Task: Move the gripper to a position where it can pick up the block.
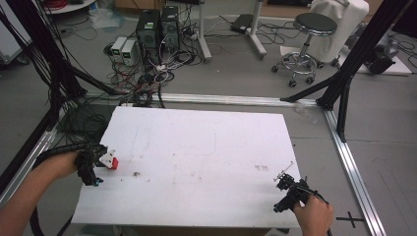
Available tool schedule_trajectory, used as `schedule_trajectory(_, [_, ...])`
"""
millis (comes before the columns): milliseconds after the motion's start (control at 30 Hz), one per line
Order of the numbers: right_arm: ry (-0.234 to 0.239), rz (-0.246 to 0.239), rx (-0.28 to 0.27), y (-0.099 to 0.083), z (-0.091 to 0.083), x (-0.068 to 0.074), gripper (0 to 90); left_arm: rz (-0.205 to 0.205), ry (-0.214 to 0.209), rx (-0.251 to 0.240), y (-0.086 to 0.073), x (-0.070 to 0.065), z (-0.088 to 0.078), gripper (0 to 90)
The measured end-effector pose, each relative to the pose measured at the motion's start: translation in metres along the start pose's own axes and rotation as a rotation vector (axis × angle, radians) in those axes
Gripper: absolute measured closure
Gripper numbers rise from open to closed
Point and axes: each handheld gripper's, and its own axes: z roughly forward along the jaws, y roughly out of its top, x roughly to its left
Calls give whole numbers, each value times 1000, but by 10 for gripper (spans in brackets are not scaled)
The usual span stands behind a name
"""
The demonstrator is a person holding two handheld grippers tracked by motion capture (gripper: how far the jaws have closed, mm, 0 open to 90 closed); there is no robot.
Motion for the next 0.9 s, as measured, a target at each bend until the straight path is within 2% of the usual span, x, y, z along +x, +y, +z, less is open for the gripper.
schedule_trajectory(33, [-2, 2, 0, 0, -1, 0, 105, 17, 6, 8, 2, 6, -2, 217])
schedule_trajectory(167, [1, 14, -7, -3, 0, -2, 105, 33, 6, 4, 4, 15, -3, 217])
schedule_trajectory(400, [7, 22, -10, -6, 1, -3, 105, 82, -5, -4, 6, 27, 2, 217])
schedule_trajectory(733, [16, 21, -10, -9, 2, -5, 105, 98, -33, -13, 12, 39, 9, 217])
schedule_trajectory(900, [17, 27, -16, -10, 1, -7, 105, 121, -57, -13, 16, 45, 17, 217])
